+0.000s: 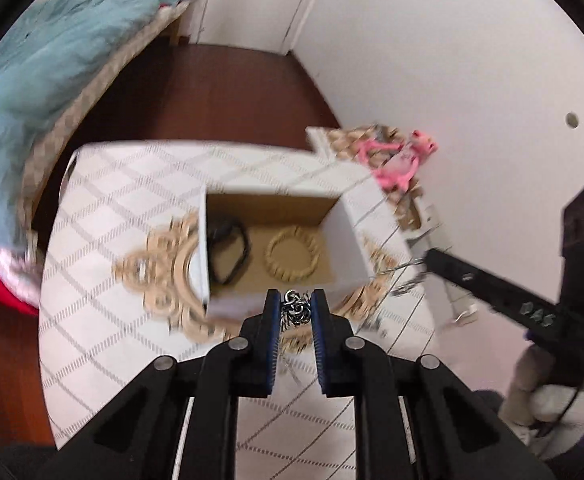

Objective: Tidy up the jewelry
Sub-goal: 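Carry the thick chain into the box with the left tool while the right tool releases the thin chain there, then open both tools and withdraw them from the box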

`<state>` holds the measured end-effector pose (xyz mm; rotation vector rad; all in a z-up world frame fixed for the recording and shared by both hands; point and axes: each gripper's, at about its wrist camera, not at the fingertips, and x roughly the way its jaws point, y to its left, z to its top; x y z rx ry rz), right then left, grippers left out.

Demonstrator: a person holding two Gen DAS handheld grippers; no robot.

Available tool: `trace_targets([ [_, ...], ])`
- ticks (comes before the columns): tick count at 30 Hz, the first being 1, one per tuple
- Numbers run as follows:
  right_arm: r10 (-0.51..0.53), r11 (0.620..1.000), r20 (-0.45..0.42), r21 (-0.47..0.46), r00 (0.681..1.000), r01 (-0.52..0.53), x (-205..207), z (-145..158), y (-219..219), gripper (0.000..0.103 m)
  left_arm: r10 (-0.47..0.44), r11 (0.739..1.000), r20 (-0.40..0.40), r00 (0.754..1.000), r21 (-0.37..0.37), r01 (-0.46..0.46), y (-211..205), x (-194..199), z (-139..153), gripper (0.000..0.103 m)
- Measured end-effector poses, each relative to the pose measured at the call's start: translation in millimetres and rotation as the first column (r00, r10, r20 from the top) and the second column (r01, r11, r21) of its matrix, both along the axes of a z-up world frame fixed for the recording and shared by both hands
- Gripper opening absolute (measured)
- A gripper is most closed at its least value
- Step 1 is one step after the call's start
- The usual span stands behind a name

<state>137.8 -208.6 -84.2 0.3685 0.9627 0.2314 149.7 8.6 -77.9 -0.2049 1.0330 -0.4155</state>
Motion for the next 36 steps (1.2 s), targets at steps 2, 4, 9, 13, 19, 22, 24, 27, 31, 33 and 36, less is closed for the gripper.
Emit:
trace_targets([
  [2, 0.021, 1.0, 0.001, -0.008, 1.0, -0.021, 16.5, 5.9, 5.7, 0.003, -0.012, 1.0, 0.023, 1.0, 0.012, 0.012, -3.9, 18.1, 11.4, 0.012],
  [4, 0.041, 0.999, -0.019, -0.006, 0.999, -0.041, 40.5, 5.5, 10.6, 0.003, -0.005, 1.0, 0.027, 1.0, 0.021, 0.005, -7.3, 37.9, 12.6, 0.012],
  [9, 0.075, 0.997, -0.102, -0.027, 0.992, -0.078, 91.9, -12.3, 21.1, 0.003, -0.004, 0.999, -0.057, 0.998, 0.033, 0.006, -9.5, 79.6, -11.2, 0.012],
  [13, 0.099, 0.992, -0.192, -0.055, 0.976, -0.111, 123.9, -35.5, 23.1, 0.003, 0.046, 0.994, -0.142, 0.989, 0.103, -0.031, -11.9, 100.3, -33.9, 0.014],
  [19, 0.126, 0.988, -0.307, -0.046, 0.944, -0.147, 143.0, -60.7, 16.0, 0.017, 0.115, 0.97, -0.138, 0.984, 0.228, -0.082, -10.5, 102.8, -45.6, 0.063],
  [22, 0.103, 0.985, -0.288, -0.104, 0.952, -0.138, 137.4, -58.5, 11.2, 0.062, 0.143, 0.957, -0.096, 0.985, 0.265, -0.113, -5.5, 98.6, -43.8, 0.068],
  [24, 0.092, 0.975, -0.267, -0.17, 0.959, -0.141, 131.9, -57.4, 12.4, 0.07, 0.165, 0.938, -0.073, 0.984, 0.319, -0.134, -2.5, 94.5, -45.8, 0.068],
  [27, 0.048, 0.945, -0.261, -0.3, 0.964, -0.129, 117.6, -61.1, 15.9, 0.092, 0.186, 0.915, -0.048, 0.981, 0.373, -0.155, -0.2, 87.5, -51.3, 0.091],
  [31, 0.006, 0.911, -0.26, -0.396, 0.966, -0.112, 97.7, -75.3, 18.1, 0.097, 0.208, 0.882, -0.012, 0.978, 0.434, -0.183, 0.4, 71.1, -61.0, 0.1],
  [33, -0.006, 0.911, -0.264, -0.399, 0.965, -0.103, 89.5, -81.9, 17.2, 0.097, 0.21, 0.884, -0.015, 0.978, 0.429, -0.183, 0.6, 65.6, -64.4, 0.1],
  [36, -0.024, 0.907, -0.253, -0.412, 0.967, -0.086, 78.2, -86.8, 18.4, 0.097, 0.219, 0.885, -0.015, 0.976, 0.423, -0.192, 2.2, 59.0, -65.3, 0.1],
])
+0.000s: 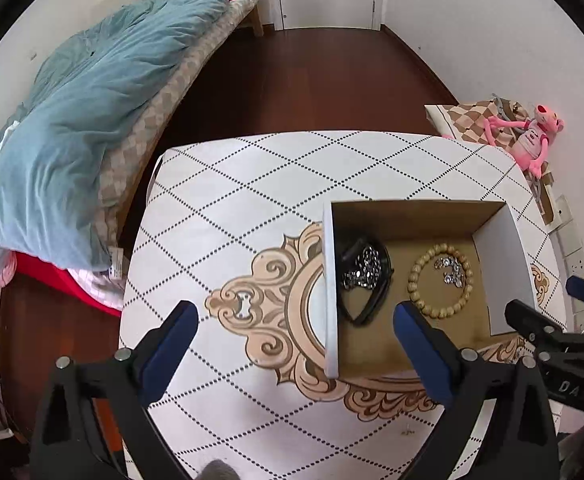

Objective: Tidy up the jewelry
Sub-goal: 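Open both tools and withdraw them from the box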

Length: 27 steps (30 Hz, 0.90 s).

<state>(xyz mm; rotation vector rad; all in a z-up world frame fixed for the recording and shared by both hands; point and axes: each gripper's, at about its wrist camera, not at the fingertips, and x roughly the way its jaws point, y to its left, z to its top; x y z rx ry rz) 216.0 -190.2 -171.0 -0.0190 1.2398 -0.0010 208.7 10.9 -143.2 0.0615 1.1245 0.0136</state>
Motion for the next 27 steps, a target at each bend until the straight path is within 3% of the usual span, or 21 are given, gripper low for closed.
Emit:
trace_targets([
  [7, -0.014, 1.0, 0.038, 0.004, 0.999, 0.014, -23.1, 12.3, 6.8, 0.098, 0.007, 1.0, 0.021, 1.0, -0.011, -0.007, 2.2, -17.1, 11.7, 0.1],
  [14, -0.04, 0.999, 0.138, -0.004, 0.99, 0.041, -52.3, 51.5, 7.9, 0.098, 0.012, 1.0, 0.087, 0.996, -0.011, -0.011, 4.2, -47.6, 42.6, 0.1],
  [27, -0.089, 0.995, 0.323, -0.023, 0.942, 0.101, -125.5, 126.2, -2.0, 0.098, 0.007, 1.0, 0.226, 0.974, -0.023, -0.002, -3.9, -110.2, 105.9, 0.1],
])
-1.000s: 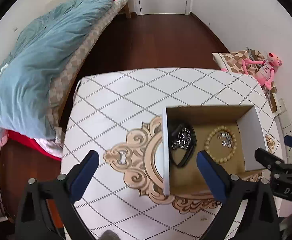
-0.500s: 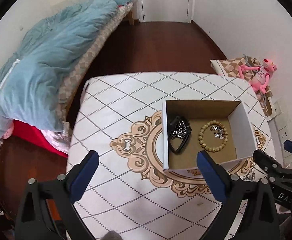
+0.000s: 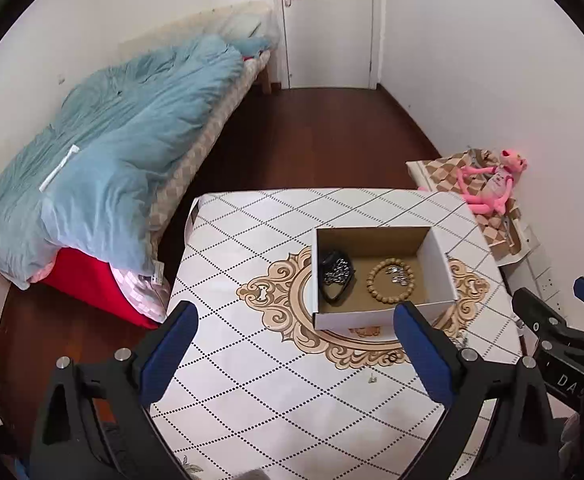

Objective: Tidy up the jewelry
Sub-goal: 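Open both tools and withdraw them from the box, then grasp the small black ring with the right tool while the left tool picks the gold stud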

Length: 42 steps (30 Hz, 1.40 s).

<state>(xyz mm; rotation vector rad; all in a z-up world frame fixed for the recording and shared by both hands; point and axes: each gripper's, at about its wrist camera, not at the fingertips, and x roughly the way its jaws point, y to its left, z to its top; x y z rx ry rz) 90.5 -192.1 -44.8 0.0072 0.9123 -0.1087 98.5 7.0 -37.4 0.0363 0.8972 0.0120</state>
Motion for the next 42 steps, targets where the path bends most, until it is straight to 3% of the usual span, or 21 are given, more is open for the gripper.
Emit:
trace_targets([
  [8, 0.0, 1.0, 0.079, -0.002, 0.997, 0.0, -32.6, 36.2, -2.1, 0.098, 0.009, 1.0, 0.04, 0.999, -0.031, -0.008, -0.1, -21.7, 21.9, 0.1],
  [14, -0.009, 0.999, 0.09, 0.049, 0.996, 0.005, -41.8, 35.7, -10.4, 0.098, 0.04, 0.999, 0.046, 0.998, -0.014, -0.039, 1.5, -26.2, 20.1, 0.1],
  [17, -0.028, 0.998, 0.031, 0.057, 0.999, 0.026, -42.4, 10.1, -19.2, 0.098, 0.054, 0.999, 0.02, 0.998, 0.001, -0.054, 1.7, -26.4, 1.0, 0.1],
  [24, -0.088, 0.985, -0.187, 0.131, 0.978, 0.114, -53.9, -102.3, -45.5, 0.097, 0.092, 0.995, -0.154, 0.984, 0.063, -0.083, 1.9, -23.2, -85.5, 0.1],
  [29, -0.093, 0.979, -0.238, 0.155, 0.967, 0.132, -63.5, -156.1, -50.1, 0.076, 0.096, 0.993, -0.239, 0.966, 0.095, -0.075, -1.2, -26.9, -128.3, 0.1],
  [35, -0.07, 0.98, -0.219, 0.167, 0.973, 0.108, -60.0, -183.6, -41.4, 0.055, 0.099, 0.992, -0.298, 0.949, 0.104, -0.071, -0.8, -25.6, -155.6, 0.1],
  [42, -0.058, 0.988, -0.195, 0.131, 0.979, 0.085, -54.1, -192.8, -33.2, 0.047, 0.121, 0.99, -0.331, 0.936, 0.113, -0.088, 12.5, -24.4, -171.4, 0.1],
])
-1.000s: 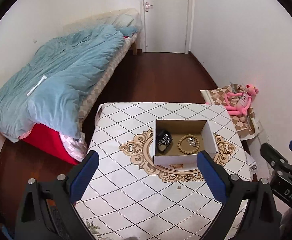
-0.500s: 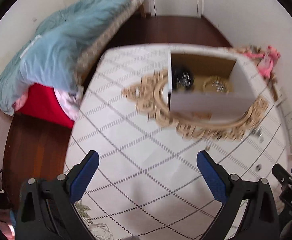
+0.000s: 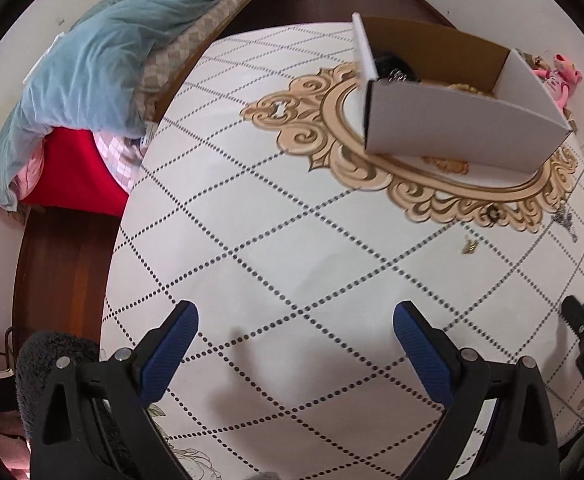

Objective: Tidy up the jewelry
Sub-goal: 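Grasp the small black ring with the right tool while the left tool picks the gold stud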

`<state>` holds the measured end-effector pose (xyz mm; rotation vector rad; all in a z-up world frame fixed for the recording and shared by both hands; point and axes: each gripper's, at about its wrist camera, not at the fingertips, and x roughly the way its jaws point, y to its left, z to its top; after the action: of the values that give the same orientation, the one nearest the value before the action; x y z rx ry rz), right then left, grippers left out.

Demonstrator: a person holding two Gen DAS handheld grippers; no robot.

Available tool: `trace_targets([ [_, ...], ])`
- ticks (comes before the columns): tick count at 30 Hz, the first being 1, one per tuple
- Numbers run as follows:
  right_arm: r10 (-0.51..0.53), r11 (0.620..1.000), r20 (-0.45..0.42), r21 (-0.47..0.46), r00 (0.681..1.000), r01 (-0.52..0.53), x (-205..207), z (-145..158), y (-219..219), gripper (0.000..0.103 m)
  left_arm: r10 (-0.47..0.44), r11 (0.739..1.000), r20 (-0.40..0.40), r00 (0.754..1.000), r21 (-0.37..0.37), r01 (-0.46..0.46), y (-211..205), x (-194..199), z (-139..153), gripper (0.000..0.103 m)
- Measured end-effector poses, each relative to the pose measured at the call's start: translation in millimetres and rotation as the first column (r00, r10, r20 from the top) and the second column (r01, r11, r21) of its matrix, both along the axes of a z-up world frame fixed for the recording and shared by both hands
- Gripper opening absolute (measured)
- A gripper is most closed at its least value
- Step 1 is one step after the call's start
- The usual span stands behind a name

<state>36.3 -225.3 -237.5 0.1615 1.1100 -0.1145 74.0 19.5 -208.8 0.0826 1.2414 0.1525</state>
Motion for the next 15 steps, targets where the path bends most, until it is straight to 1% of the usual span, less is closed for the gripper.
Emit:
trace_targets([
  [1, 0.005, 1.0, 0.005, -0.014, 1.0, -0.005, 0.2, 0.4, 2.8, 0.046, 0.004, 1.0, -0.006, 1.0, -0.001, -0.004, 1.3, 0.0, -2.1, 0.1],
  [4, 0.019, 0.998, 0.018, -0.065, 1.0, -0.018, 0.3, -0.1, 9.0, 0.033, 0.01, 1.0, -0.033, 0.999, -0.006, -0.01, 2.3, -1.0, -10.8, 0.1],
  [6, 0.029, 0.996, 0.028, -0.084, 0.999, -0.027, -0.3, 0.1, 11.1, 0.013, 0.005, 1.0, -0.033, 0.999, -0.01, -0.005, -0.2, -1.0, -13.0, 0.1],
  [8, 0.032, 0.996, 0.034, -0.083, 0.999, -0.029, -0.9, 1.0, 11.1, 0.013, -0.007, 1.0, -0.025, 1.0, -0.025, 0.006, -5.0, 1.1, -13.0, 0.1],
  [11, 0.027, 0.997, 0.037, -0.071, 0.999, -0.025, -0.5, 1.3, 7.6, 0.013, -0.025, 0.997, 0.007, 1.0, -0.073, 0.026, -17.2, 5.2, -8.5, 0.099],
  [15, 0.001, 0.998, 0.039, -0.059, 0.999, 0.001, 0.4, 0.9, -0.4, 0.013, -0.075, 0.987, 0.049, 0.996, -0.136, 0.081, -40.5, 13.5, -5.0, 0.099],
])
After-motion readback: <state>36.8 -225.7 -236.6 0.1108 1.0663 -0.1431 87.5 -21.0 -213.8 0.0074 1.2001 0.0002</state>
